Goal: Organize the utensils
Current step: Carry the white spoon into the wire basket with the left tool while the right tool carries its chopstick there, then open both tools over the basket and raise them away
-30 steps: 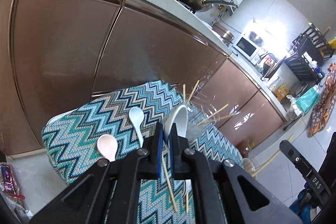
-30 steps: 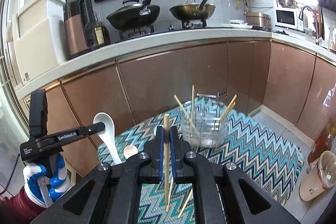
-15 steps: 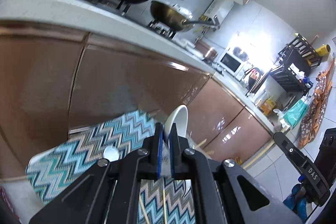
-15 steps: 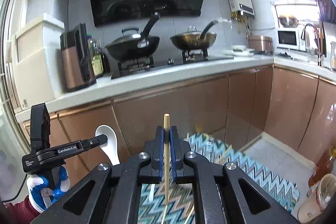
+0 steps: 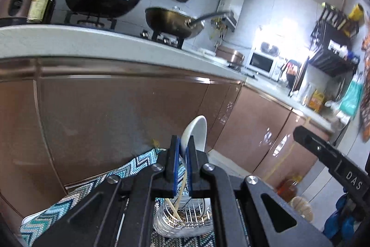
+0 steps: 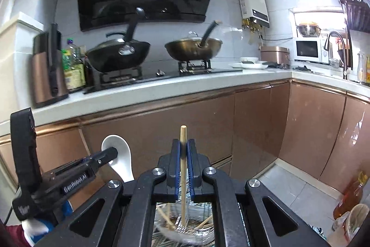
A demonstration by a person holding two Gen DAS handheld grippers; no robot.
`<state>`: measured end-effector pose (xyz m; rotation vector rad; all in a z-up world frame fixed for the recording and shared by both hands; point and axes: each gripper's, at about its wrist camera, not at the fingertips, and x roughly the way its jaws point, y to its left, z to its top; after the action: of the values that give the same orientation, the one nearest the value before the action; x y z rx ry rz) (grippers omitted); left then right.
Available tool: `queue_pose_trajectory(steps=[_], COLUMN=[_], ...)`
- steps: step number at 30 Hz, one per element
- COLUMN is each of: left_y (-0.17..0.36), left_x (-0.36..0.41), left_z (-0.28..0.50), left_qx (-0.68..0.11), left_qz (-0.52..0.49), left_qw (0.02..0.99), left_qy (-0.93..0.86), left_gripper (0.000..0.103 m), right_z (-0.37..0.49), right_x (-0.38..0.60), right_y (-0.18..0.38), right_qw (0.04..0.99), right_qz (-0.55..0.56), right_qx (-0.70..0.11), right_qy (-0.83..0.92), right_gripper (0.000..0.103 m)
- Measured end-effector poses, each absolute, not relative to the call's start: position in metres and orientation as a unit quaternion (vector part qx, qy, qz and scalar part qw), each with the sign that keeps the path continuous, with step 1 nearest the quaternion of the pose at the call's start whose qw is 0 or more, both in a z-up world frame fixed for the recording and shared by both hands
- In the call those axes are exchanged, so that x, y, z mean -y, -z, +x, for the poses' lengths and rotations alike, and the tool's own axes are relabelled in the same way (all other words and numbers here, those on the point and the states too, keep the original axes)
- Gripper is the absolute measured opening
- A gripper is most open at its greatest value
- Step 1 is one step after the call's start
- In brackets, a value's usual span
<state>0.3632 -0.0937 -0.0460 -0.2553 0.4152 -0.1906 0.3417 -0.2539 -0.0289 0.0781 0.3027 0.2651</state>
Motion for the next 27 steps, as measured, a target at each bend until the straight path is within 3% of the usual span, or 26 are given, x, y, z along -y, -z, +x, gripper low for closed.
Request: queue_pose_trajectory(steps=[16,21,27], left_y=[0.118,0.118,0.096], left_x=[0.124,0.116,0.107], left_z=[0.398,0.393,0.373], left_qx=[-0.232,-0.244,-0.23], left_qz=[-0.099,-0.111,-0.111], left_qw=[0.966,0.96,0.963], left_qy=[0.062,0.074,0.086], left_gripper=[0.007,0.013,0.016], right_z=[0.376,0.37,0.354], right_x=[0.257,0.265,0.267], right_y=[0.108,0.111,0.102], right_qw=[0.971,0.971,0.972], right_qz=[0.04,0.049,0.053], right_qx=[-0.193,-0.197,-0.195], right_qy=[-0.137,-0.129,-0.121], right_gripper=[0.007,0.019,0.027])
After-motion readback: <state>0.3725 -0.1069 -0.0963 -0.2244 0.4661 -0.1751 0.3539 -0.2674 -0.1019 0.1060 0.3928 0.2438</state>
